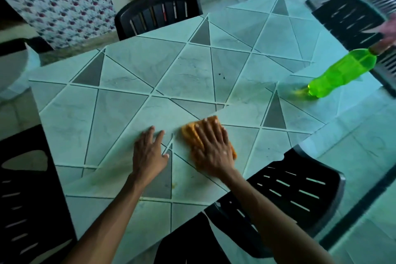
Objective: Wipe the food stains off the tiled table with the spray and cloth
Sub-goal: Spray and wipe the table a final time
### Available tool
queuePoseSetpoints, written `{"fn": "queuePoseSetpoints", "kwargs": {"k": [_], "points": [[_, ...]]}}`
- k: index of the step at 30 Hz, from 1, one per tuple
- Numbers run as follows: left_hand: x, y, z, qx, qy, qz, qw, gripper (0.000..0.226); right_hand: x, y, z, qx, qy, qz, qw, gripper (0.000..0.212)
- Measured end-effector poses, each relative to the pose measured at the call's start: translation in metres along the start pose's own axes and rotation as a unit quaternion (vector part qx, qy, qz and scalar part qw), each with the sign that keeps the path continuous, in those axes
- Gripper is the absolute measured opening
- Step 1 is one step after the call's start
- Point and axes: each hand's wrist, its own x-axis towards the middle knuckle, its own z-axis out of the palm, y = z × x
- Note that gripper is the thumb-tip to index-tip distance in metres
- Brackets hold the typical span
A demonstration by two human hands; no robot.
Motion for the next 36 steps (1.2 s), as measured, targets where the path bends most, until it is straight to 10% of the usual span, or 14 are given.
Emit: {"fn": "queuePoseSetpoints", "kwargs": {"k": [3, 10, 18, 28, 36], "points": [[0.004, 0.013, 0.004, -0.011, 0.016, 0.02, 1.0, 0.079, -0.056, 0.033, -0.002, -0.011, -0.008, -0.027, 1.0, 0.072], [0.01, 0.049, 0.019, 0.0, -0.034, 0.086, 0.996, 0.083, 0.016, 0.1, -0.024, 0.006, -0.001, 0.238, 0.971, 0.076], [0.031, 0.069, 0.022, 0.035, -0.017, 0.093, 0.995, 0.104, -0.059, 0.061, -0.006, 0.001, 0.008, 0.009, 1.0, 0.07], [0.039, 0.084, 0.025, 0.069, -0.015, 0.036, 0.997, 0.121, -0.045, 0.182, -0.03, 0.048, 0.002, 0.304, 0.951, 0.081], [0.04, 0.089, 0.022, 0.043, -0.011, 0.015, 0.999, 0.12, 0.039, 0.144, -0.029, 0.032, 0.005, 0.173, 0.984, 0.083]]}}
